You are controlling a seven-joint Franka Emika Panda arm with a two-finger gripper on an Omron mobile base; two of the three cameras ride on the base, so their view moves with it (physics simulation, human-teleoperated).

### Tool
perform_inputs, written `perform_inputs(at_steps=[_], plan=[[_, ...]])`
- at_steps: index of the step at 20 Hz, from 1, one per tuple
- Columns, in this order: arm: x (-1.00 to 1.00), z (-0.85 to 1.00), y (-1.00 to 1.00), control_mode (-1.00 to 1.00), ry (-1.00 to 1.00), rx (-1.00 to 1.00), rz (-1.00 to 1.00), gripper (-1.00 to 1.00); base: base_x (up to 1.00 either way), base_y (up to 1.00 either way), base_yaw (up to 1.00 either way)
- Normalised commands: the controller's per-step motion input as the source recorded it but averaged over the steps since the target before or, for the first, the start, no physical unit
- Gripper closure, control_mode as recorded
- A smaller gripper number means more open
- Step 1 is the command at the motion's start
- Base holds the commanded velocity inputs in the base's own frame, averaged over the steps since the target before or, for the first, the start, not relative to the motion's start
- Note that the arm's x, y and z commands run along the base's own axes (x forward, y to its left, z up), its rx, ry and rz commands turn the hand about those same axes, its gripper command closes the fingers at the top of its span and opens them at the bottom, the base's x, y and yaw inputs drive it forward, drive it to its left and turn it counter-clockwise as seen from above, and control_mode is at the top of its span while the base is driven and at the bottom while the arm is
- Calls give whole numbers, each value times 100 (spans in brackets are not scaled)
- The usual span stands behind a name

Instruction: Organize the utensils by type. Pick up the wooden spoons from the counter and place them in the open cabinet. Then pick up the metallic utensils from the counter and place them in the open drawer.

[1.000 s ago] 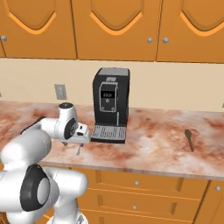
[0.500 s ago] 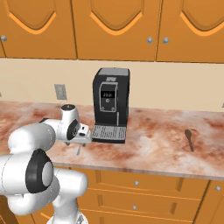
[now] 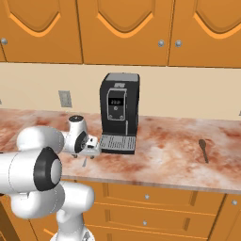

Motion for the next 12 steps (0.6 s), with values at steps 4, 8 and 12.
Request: perform_inputs(at_steps=[4, 8, 12], plan=[[9, -14, -4, -100, 0, 0, 0, -100, 0, 0, 0], [7, -18, -3, -100, 0, 0, 0, -100, 0, 0, 0], [9, -23, 0, -100, 0, 0, 0, -100, 0, 0, 0]])
